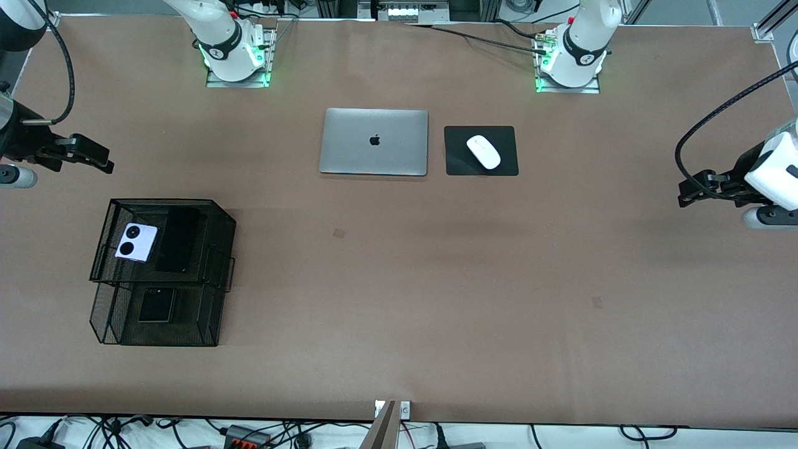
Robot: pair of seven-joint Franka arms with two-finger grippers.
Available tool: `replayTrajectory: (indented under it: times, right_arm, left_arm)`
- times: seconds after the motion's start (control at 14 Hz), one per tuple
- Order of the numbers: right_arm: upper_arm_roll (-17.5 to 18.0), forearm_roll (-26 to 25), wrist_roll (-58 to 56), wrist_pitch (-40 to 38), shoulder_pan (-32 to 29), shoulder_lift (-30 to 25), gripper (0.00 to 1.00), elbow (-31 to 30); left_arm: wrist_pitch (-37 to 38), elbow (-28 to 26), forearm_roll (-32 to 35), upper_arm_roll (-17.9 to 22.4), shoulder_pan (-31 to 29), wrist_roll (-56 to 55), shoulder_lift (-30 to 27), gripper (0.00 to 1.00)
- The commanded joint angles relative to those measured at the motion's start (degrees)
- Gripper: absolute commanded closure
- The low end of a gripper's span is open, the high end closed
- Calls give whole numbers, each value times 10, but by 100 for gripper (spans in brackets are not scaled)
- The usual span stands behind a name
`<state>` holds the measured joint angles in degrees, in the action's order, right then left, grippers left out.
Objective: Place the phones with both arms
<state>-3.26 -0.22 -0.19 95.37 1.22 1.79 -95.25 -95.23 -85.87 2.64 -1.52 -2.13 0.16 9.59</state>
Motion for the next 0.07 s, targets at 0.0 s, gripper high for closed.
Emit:
replayTrajectory:
  times: [0.0]
  right_arm:
    - [4, 0, 0, 6, -6, -12, 0, -12]
  left_arm:
    - [15, 20, 10, -1, -2, 0, 5, 0]
